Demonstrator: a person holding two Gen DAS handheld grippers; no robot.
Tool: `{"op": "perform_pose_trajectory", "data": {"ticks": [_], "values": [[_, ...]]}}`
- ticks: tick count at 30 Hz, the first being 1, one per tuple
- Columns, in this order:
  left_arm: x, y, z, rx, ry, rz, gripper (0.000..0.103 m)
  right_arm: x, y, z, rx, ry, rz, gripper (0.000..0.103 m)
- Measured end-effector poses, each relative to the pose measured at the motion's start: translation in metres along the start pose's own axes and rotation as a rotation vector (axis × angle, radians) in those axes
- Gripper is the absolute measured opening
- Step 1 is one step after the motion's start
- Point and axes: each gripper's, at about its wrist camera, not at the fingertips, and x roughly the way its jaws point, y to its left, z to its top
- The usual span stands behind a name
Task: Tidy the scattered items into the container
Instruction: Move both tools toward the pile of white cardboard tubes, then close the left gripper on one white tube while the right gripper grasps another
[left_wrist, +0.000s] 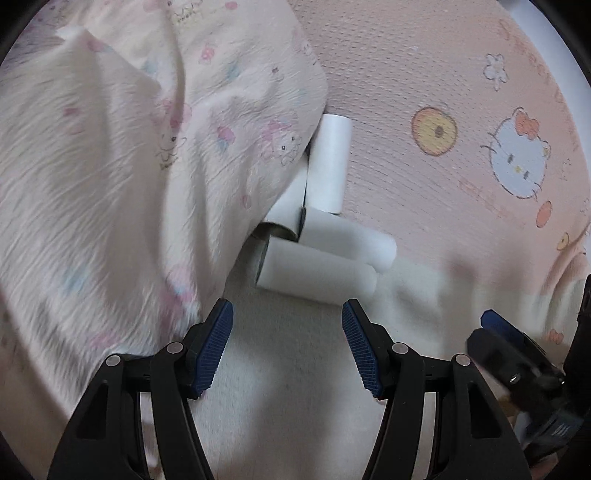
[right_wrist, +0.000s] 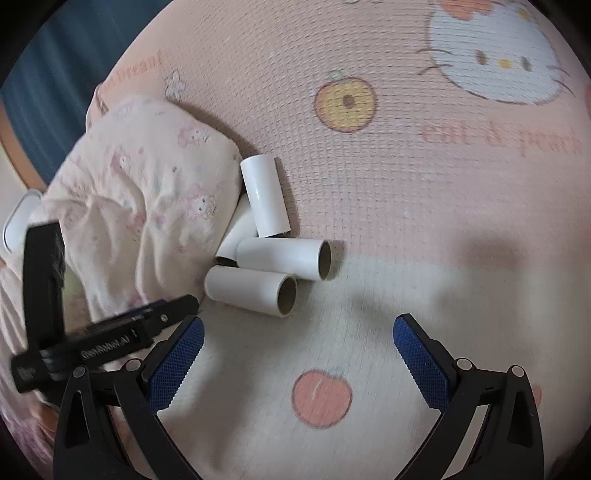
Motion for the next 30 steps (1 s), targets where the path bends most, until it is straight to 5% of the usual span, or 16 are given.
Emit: {"op": "perform_pose_trajectory", "data": {"ticks": [8,12,17,19,21,23,30], "values": [[0.021,-0.011,0.011,0.017,-0.028,0.044,0.066,0.043,-0.024,0.029,0.056,0.040,0.006,0.098],[0.023,-0.007,0.010,-0.070,-0.032,0.023,0.066,0.056,-0.036,0.046,0.067,0.035,0.008,0.082],[0.032,-0.003,0.010,-0.200,-0.036,0.023,0.066,0.071,-0.039,0.070,-0.023,0.037,-0.035,0.080],[0.034,-0.001,0.008,-0.244,-0.030,0.020,0.065,0.076,-0.039,0.076,0.009,0.027,-0.043,0.074],[0.036,0.001,0.003,-0.287,-0.029,0.040,0.065,0.081,-0.040,0.080,0.043,0.032,-0.035,0.049],[0.040,0.004,-0.002,-0.322,-0.021,0.042,0.065,0.088,-0.040,0.082,0.096,0.046,-0.019,0.043],[0.050,0.014,-0.002,-0.394,-0.019,0.003,0.065,0.127,-0.035,0.082,0.161,0.185,0.006,0.042]]}}
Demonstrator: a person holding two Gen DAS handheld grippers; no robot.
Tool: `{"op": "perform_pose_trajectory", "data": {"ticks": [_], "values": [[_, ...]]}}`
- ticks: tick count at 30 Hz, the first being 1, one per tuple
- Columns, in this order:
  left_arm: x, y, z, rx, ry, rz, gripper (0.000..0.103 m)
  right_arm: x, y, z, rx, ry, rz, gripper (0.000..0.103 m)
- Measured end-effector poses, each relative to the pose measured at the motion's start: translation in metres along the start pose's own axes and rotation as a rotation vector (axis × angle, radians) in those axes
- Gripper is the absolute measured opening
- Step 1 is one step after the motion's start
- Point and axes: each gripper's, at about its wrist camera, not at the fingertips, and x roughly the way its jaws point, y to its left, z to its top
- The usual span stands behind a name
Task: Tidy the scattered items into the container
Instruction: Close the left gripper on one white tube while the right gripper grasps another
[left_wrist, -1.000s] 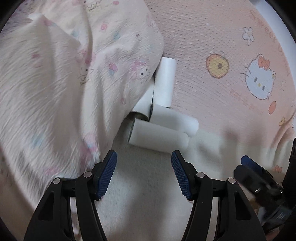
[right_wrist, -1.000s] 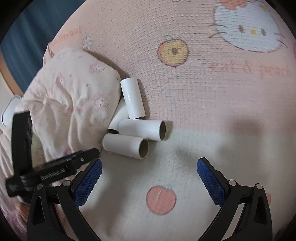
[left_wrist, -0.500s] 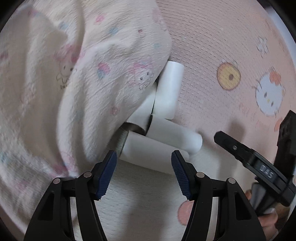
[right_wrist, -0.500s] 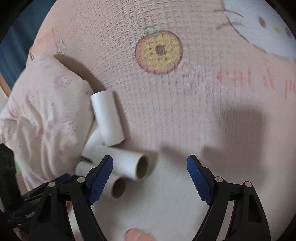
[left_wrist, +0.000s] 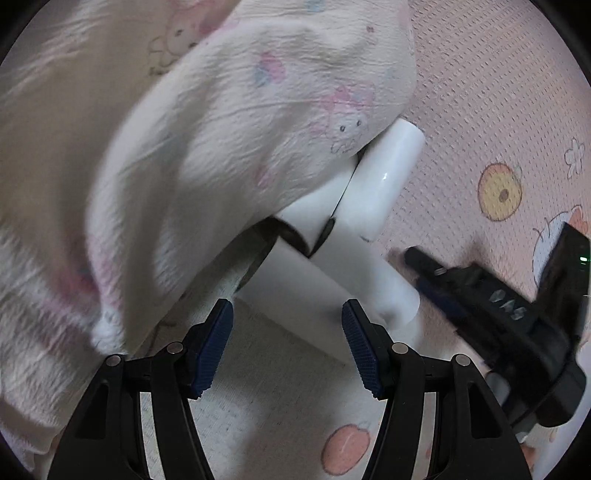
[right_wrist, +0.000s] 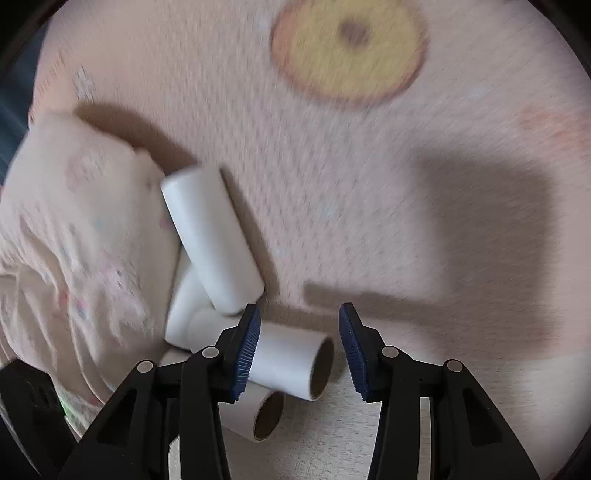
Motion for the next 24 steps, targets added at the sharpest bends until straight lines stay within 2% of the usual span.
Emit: {"op": "perform_pose_trajectory", "data": {"ticks": [3,6,9,11,14,18,22,24], "values": [[0.006,0.001,0.005,0.012,0.024,-0.008,0.066,0.003,-0.003,0.004,0.032,0.013,0.013,0.042],[0.014,0.008,0.012,-0.007,0.076,-0.055,0.065,0.005,-0.009,0.006,0.054,0.052,0.056,0.042],[0.021,0.018,0.013,-0.049,0.119,-0.119,0.065,0.006,-0.021,0.005,0.098,0.115,0.136,0.042],[0.025,0.018,0.010,-0.025,0.147,-0.139,0.065,0.008,-0.030,0.003,0.146,0.175,0.197,0.042],[0.023,0.016,0.006,0.026,0.134,-0.128,0.065,0.003,-0.032,-0.004,0.138,0.189,0.215,0.042],[0.015,0.025,0.001,0.039,0.112,-0.097,0.057,-0.003,-0.018,-0.021,0.068,0.203,0.215,0.042],[0.006,0.039,0.000,0.034,0.111,-0.069,0.057,-0.007,-0.009,-0.032,0.063,0.192,0.183,0.042],[-0.012,0.049,-0.004,0.046,0.099,-0.037,0.057,-0.009,-0.003,-0.034,0.041,0.178,0.153,0.042]]}}
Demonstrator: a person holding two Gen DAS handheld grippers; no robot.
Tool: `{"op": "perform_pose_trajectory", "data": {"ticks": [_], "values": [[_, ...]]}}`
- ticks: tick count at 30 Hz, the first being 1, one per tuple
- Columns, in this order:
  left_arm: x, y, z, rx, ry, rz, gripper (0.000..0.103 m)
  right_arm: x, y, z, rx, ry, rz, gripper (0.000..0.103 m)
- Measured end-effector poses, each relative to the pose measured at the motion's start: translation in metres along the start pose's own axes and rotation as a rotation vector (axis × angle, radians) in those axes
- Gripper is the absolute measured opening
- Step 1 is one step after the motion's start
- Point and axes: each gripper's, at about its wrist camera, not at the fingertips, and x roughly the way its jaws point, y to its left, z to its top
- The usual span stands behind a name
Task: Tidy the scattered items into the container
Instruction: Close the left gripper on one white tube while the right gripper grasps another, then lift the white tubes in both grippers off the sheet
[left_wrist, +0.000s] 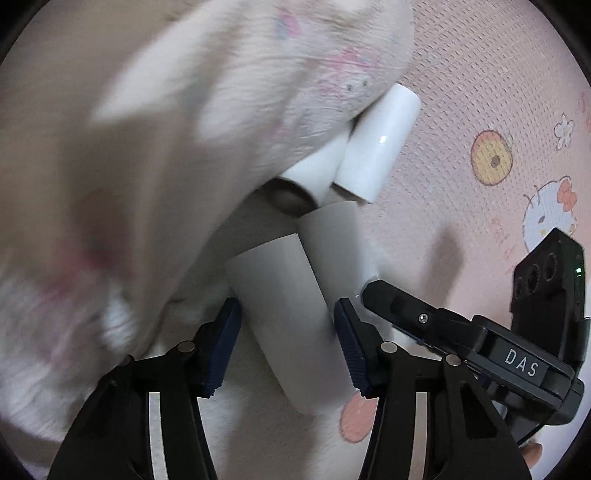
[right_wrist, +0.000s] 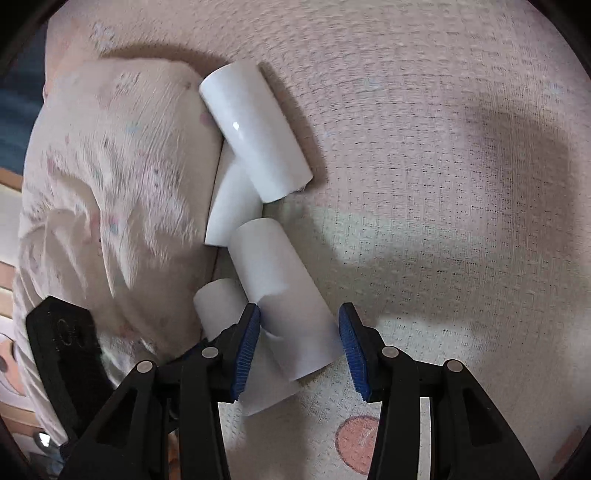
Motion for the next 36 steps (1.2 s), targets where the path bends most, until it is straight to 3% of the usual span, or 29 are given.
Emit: {"op": "perform_pose_trajectory", "data": {"ticks": [10,14,20,25,29,32,36], "values": [[-0.029,0.023,-0.014,0.045,0.019,0.070,0.055,0.020,0.020,-0.002,-0.085,0.058,-0.084,0.045],[-0.031,0.028,-0.020,0.031,0.032,0.068,0.047,0.017,0.026,-0.006,-0.147,0.033,-0.136,0.044],[-0.035,0.024,-0.026,0.096,0.042,0.077,0.047,-0.006,0.002,-0.020,-0.059,0.051,-0.124,0.044],[-0.038,0.016,-0.038,0.197,0.061,0.064,0.047,-0.040,-0.025,-0.048,0.024,0.019,-0.134,0.043],[-0.038,0.004,-0.046,0.279,0.089,0.079,0.047,-0.062,-0.041,-0.072,0.059,0.030,-0.199,0.043],[-0.036,-0.011,-0.054,0.404,0.129,0.103,0.047,-0.073,-0.050,-0.089,0.070,0.069,-0.224,0.043],[-0.033,-0.032,-0.067,0.563,0.135,0.140,0.047,-0.080,-0.051,-0.104,0.020,0.107,-0.329,0.043]]}}
